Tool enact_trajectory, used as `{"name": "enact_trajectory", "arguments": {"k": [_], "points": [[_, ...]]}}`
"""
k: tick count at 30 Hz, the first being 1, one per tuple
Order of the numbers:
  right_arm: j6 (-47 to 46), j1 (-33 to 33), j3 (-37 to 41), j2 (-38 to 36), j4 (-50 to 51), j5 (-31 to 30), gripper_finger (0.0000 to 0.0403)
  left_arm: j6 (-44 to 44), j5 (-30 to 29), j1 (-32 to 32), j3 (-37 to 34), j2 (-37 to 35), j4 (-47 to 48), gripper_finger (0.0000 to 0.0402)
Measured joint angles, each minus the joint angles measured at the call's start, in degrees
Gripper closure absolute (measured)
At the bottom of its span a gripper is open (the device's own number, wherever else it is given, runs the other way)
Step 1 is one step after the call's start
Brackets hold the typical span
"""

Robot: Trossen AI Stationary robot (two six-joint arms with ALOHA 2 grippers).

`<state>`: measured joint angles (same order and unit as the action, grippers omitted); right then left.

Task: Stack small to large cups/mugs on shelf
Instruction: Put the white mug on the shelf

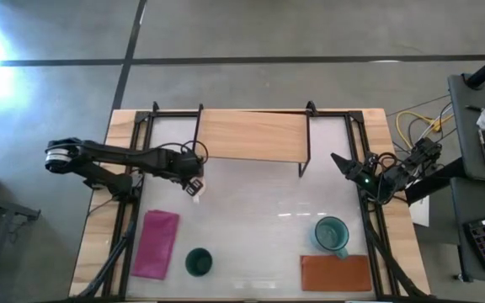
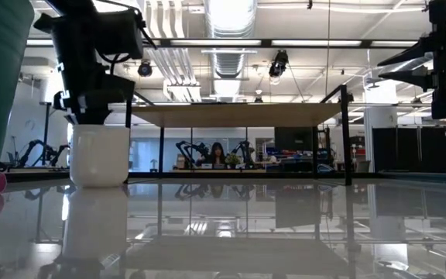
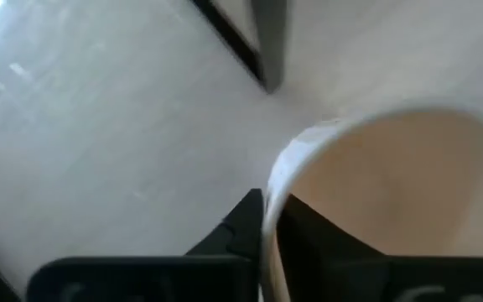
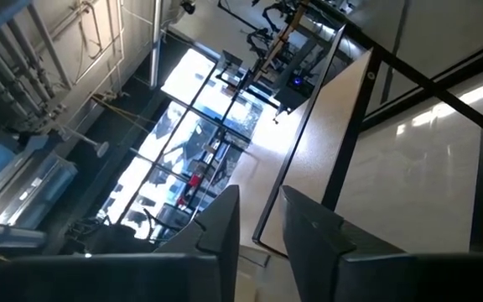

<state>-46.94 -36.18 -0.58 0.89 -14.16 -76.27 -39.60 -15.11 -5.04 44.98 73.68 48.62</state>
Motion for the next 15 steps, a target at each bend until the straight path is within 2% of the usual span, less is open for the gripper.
{"name": "enact_trajectory", "arguments": {"k": [4, 10, 13, 15], "points": [[0.0, 0.0, 0.0, -0.05, -0.37, 0.0, 0.0319, -0.05, 4.47, 0.42, 2.93, -4.97, 4.99, 0.0399], [0.0, 0.0, 0.0, -0.07, -1.27, -0.01, 0.0319, 2.59, 5.26, 2.1, 17.67, -12.14, 16.84, 0.04], [0.11, 0.0, 0.0, -0.09, -1.28, -0.04, 0.0321, 9.13, 1.91, 2.04, 28.4, -10.97, 19.83, 0.0401], [0.26, 0.0, 0.0, -0.09, -1.33, -0.07, 0.0323, 14.74, -2.52, 1.77, 36.47, -7.83, 22.05, 0.0401]]}}
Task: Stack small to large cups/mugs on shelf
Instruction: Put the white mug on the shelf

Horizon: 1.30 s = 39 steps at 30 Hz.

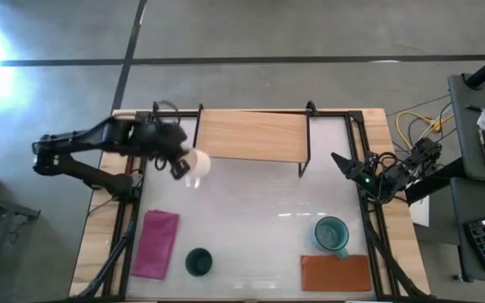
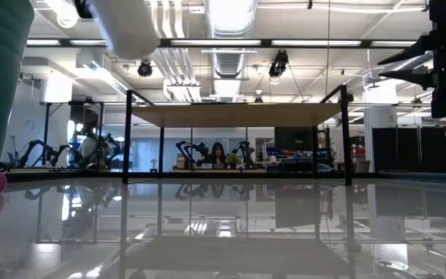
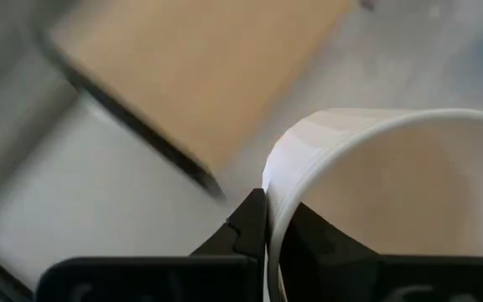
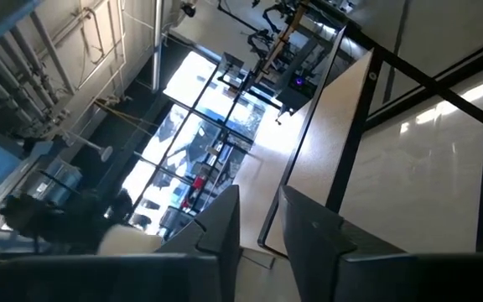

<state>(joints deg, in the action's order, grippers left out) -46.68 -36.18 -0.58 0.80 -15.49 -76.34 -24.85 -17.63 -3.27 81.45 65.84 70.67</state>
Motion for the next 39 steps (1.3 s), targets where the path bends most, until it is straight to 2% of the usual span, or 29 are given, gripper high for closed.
{"name": "enact_trajectory", "arguments": {"k": [4, 9, 11, 13, 15, 20, 23, 31, 39], "points": [[0.02, 0.0, 0.0, 0.0, -0.03, 0.0, 0.0325, 15.37, -3.9, -2.0, 14.66, 8.39, 2.41, 0.0401], [0.0, 0.0, 0.0, 0.0, -0.13, 2.14, 0.0321, 32.81, -3.31, -7.89, 27.8, 18.68, 5.6, 0.0401], [-0.3, 0.0, 0.0, 0.08, -0.2, 4.07, 0.0321, 35.42, -0.25, -11.58, 31.41, 22.4, 8.97, 0.0401], [-0.32, -0.01, 0.0, 0.09, -0.2, 5.5, 0.0322, 36.27, 5.89, -15.59, 33.84, 25.36, 10.8, 0.0401], [-0.53, 0.0, 0.0, 0.11, -0.24, 6.25, 0.0323, 37.46, 9.56, -19.23, 34.86, 27.36, 10.86, 0.0401], [-3.53, 0.0, 0.0, 0.12, -0.24, 6.23, 0.0321, 38.27, 9.91, -25.24, 36.39, 31.82, 11.22, 0.0402], [-3.72, 0.0, 0.0, 0.13, -0.21, 6.23, 0.0322, 39.01, 12.71, -27.33, 36.39, 34.4, 11.62, 0.0402], [-3.91, 0.0, 0.0, 1.3, 0.04, 5.81, 0.0323, 43.24, 13.36, -27.92, 36.39, 39.71, 12.84, 0.0402], [-5.43, 0.0, 0.0, 3.69, 0.05, 5.79, 0.0321, 40.54, 12.64, -29.84, 36.39, 42.36, 13.26, 0.0401]]}}
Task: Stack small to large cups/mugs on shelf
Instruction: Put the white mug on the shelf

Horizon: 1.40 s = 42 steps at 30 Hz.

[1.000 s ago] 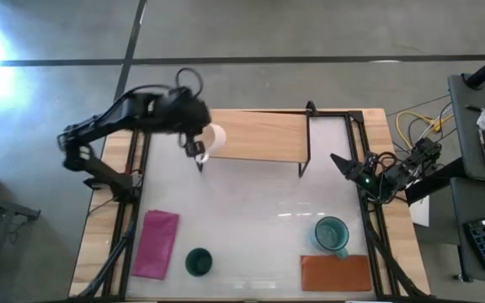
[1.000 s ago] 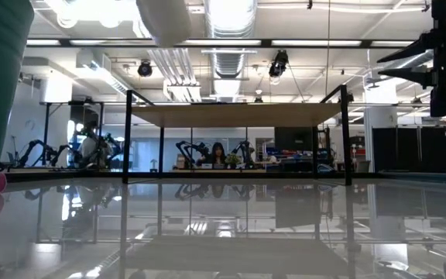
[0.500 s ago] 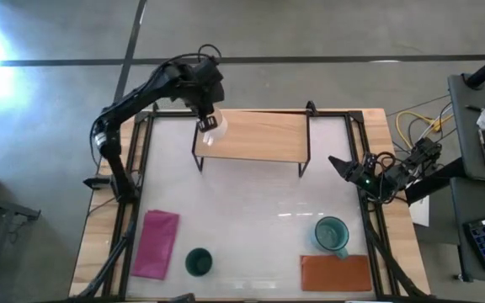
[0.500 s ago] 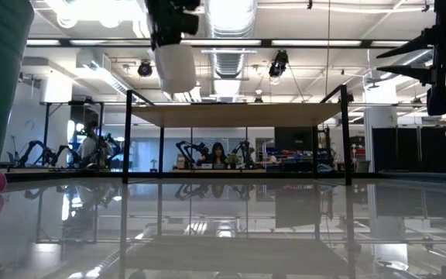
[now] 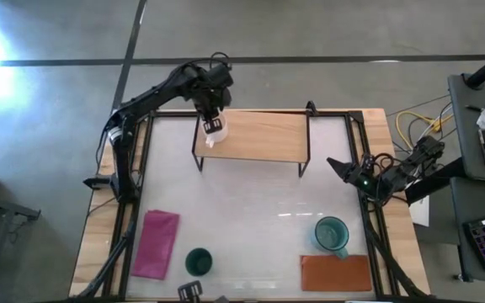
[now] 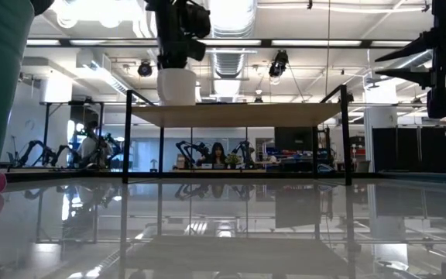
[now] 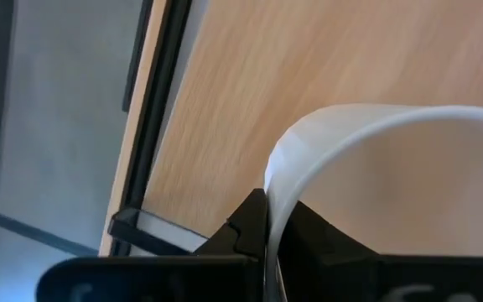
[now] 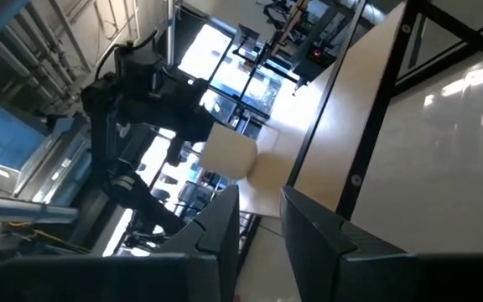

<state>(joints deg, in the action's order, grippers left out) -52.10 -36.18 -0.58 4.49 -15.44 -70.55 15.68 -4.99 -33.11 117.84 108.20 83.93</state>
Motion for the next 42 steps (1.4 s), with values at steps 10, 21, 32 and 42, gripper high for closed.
{"name": "enact_trajectory", "arguments": {"k": [10, 21, 32, 42], "points": [[-2.74, 0.0, 0.0, 3.45, -0.11, -0.04, 0.0321, -3.51, 3.54, -1.76, -0.13, -1.42, 2.9, 0.0401], [-3.47, 0.01, 0.0, 4.7, -0.09, -0.02, 0.0324, -4.87, 5.77, -1.99, -0.99, -0.74, 2.08, 0.0401], [-3.45, 0.01, 0.0, 4.7, -0.06, -0.02, 0.0326, -7.88, 4.63, -2.07, -2.35, -1.27, 1.99, 0.0396], [-3.44, 0.0, 0.0, 4.7, -0.05, -0.02, 0.0323, -9.29, 4.67, -2.07, -2.38, -2.76, 2.11, 0.0338]]}}
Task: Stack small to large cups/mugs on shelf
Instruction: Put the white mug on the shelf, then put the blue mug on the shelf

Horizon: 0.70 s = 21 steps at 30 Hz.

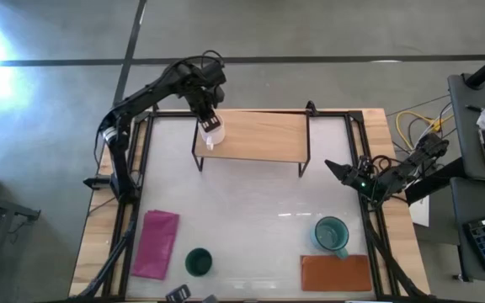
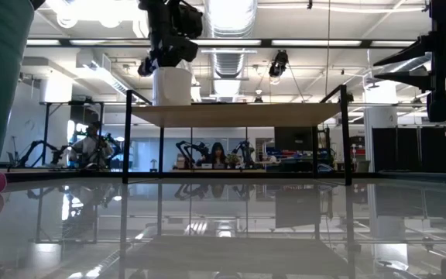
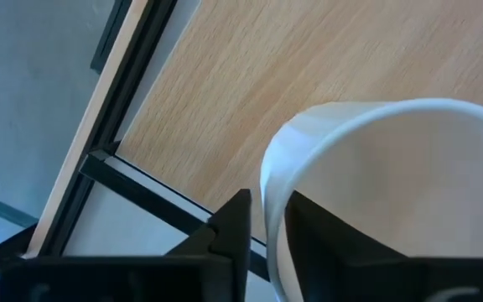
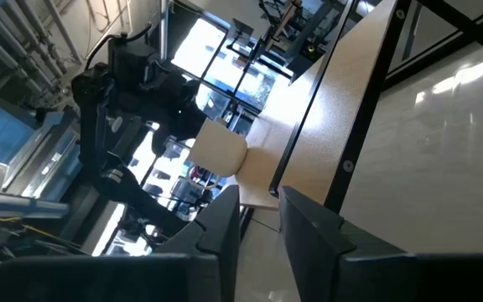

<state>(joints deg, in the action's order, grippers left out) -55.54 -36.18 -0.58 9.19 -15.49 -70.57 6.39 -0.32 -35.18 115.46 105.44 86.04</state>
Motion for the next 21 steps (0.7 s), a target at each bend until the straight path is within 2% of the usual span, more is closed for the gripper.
{"name": "enact_trajectory", "arguments": {"k": [5, 7, 11, 15, 21], "points": [[0.06, 0.02, 0.0, 0.0, 0.0, 0.0, 0.0325, 0.16, 0.2, 0.05, 0.0, -2.76, -0.02, 0.0321], [0.31, 0.0, 0.0, 0.0, 0.0, -0.01, 0.0323, 0.26, 2.07, 0.33, 0.0, -5.03, -0.02, 0.0318], [3.5, 0.01, 0.0, -0.02, 0.01, 0.0, 0.0319, 0.17, 7.2, 1.93, -0.34, -11.72, -0.86, 0.0317], [4.97, 0.0, 0.0, -0.04, -0.18, 0.0, 0.0319, -0.35, 7.58, 4.32, -2.16, -18.42, -0.96, 0.0317], [5.37, 0.02, 0.0, 0.0, -2.47, 0.2, 0.0323, -7.46, 7.58, 7.51, -6.96, -25.79, -1.1, 0.0317]]}}
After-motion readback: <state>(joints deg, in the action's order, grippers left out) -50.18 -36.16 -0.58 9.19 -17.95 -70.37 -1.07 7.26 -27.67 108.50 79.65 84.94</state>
